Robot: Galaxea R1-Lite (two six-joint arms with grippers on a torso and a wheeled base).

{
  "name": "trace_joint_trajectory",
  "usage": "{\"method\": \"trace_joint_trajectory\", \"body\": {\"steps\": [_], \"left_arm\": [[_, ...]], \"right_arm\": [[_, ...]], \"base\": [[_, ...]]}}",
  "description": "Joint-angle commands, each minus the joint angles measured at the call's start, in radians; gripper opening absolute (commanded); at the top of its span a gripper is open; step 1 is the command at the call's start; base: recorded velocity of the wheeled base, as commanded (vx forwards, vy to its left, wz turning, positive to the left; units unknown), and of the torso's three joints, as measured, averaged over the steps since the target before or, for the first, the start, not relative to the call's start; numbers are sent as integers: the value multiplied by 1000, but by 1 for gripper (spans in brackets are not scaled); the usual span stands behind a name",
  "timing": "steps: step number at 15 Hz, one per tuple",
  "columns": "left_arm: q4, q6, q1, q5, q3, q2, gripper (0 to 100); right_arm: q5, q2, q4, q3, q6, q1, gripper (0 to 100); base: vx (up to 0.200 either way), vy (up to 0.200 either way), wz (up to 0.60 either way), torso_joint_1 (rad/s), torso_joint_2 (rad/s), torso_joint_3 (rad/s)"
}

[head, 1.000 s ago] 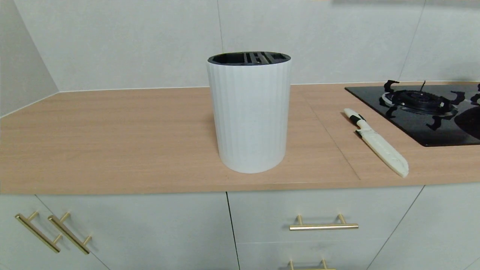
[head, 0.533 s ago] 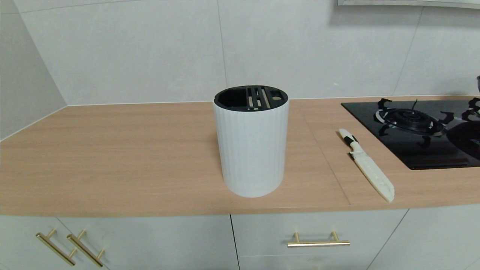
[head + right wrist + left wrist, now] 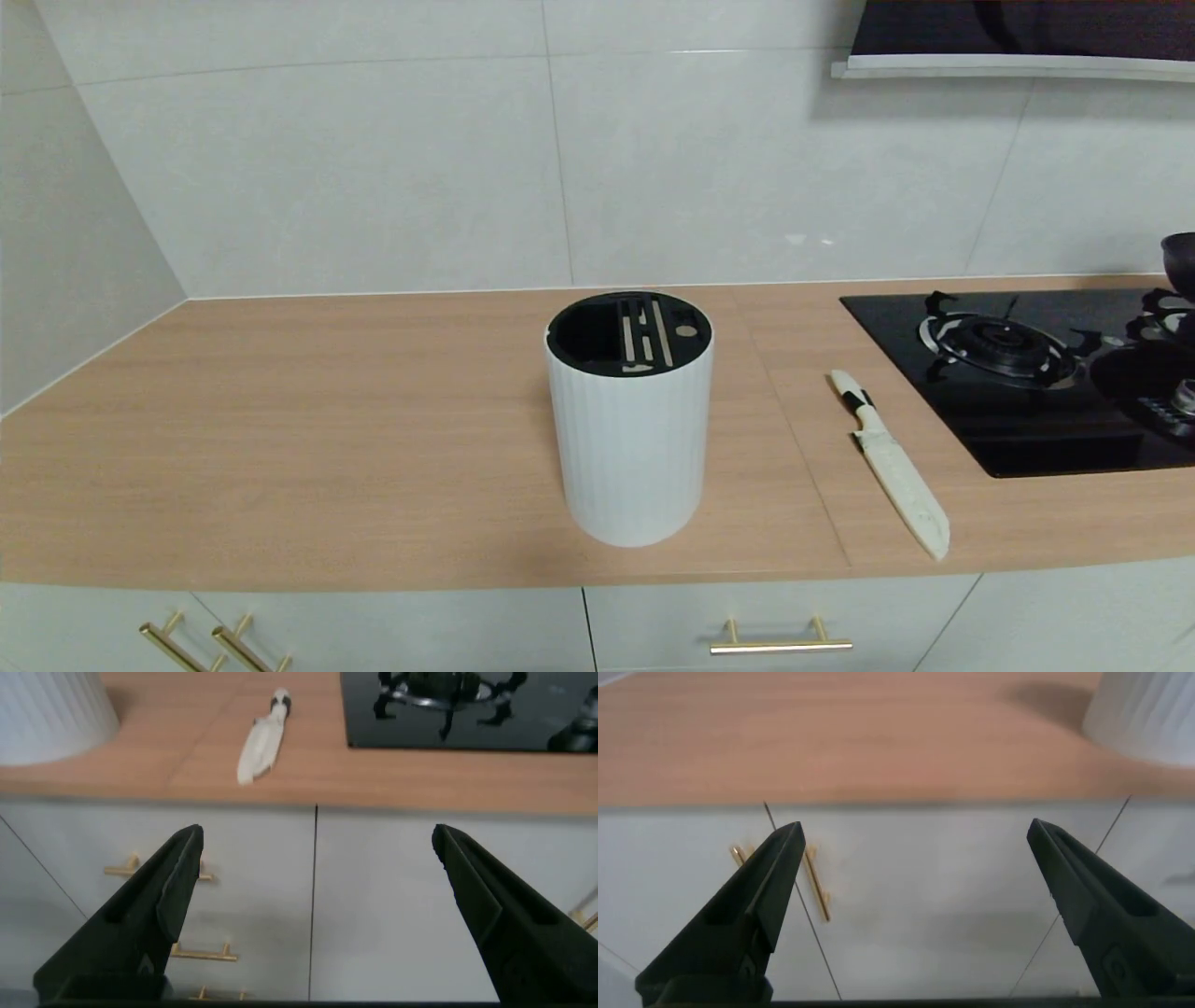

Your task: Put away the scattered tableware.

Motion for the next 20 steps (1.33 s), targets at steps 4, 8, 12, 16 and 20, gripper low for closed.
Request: {"method": "trace_joint_trajectory", "body": {"steps": [4,8,12,16,20], "left_arm": [[0,0,0,1,0,2,100],[0,0,0,1,0,2,100],[0,0,0,1,0,2,100],[0,0,0,1,0,2,100],[0,0,0,1,0,2,100]], "right_arm": [[0,1,0,0,1,0,100],[0,1,0,0,1,0,100],[0,1,0,0,1,0,100],[0,1,0,0,-1,0,100],[0,1,0,0,-1,0,100]], "base": [[0,0,0,251,-547,-301],[0,0,0,270,-588,-311],[0,0,0,243,-499,-260],[0,0,0,126,-264,-133],[0,0,0,0,0,0]]}}
